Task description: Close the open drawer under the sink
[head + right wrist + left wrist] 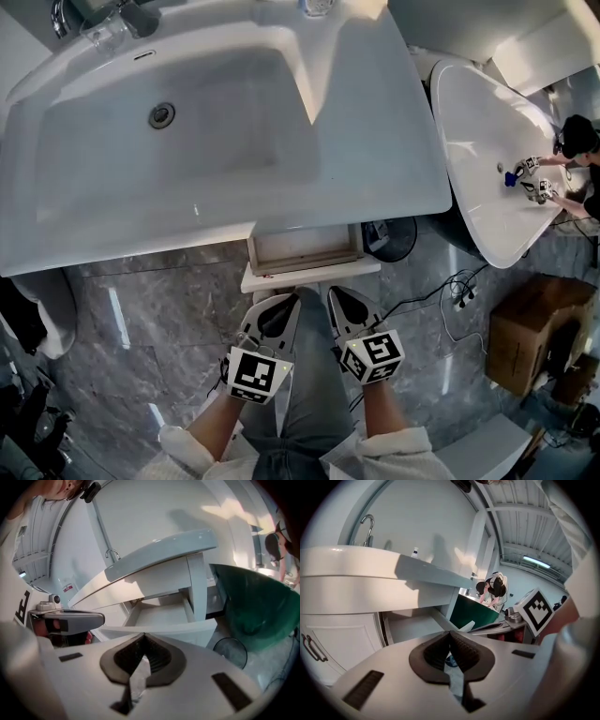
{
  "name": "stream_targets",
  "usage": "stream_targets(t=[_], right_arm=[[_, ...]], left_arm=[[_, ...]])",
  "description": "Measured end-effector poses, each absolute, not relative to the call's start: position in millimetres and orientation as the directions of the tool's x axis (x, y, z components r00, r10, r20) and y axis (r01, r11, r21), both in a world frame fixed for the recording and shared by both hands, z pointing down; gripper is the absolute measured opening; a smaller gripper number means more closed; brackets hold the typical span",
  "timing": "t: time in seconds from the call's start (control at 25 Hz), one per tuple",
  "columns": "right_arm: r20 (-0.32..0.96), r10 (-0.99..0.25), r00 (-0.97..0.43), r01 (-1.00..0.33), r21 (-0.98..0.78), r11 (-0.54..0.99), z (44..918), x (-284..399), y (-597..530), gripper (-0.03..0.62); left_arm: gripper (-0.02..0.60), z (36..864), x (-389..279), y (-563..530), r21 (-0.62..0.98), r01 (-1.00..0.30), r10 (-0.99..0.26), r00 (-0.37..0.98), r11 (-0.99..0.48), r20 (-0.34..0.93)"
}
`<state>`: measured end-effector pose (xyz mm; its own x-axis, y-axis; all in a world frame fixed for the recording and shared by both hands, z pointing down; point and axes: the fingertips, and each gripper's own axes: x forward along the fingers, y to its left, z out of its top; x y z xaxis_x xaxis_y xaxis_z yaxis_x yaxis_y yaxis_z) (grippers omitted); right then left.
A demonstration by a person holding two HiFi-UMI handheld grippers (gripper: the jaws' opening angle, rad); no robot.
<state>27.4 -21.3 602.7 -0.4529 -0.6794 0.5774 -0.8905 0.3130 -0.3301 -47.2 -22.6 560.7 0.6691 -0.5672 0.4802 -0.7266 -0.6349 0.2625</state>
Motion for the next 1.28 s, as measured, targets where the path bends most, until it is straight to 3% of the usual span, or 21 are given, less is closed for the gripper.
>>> stream_targets(t=[0.6, 1.28], right_arm=[[0.602, -0.675, -0.427, -0.899, -0.362, 0.246, 650, 32, -25, 0.011], [0.577, -0.711, -0.401, -0.903, -0.379, 0.202, 644, 35, -38, 0.011]], left_arm=[[0.015, 634, -55, -10, 0.250, -0.776, -0.549, 0.598, -0.579, 0.585], [0.015, 638, -74, -25, 0.249, -0.815, -0.582, 0.554, -0.523, 0.595]])
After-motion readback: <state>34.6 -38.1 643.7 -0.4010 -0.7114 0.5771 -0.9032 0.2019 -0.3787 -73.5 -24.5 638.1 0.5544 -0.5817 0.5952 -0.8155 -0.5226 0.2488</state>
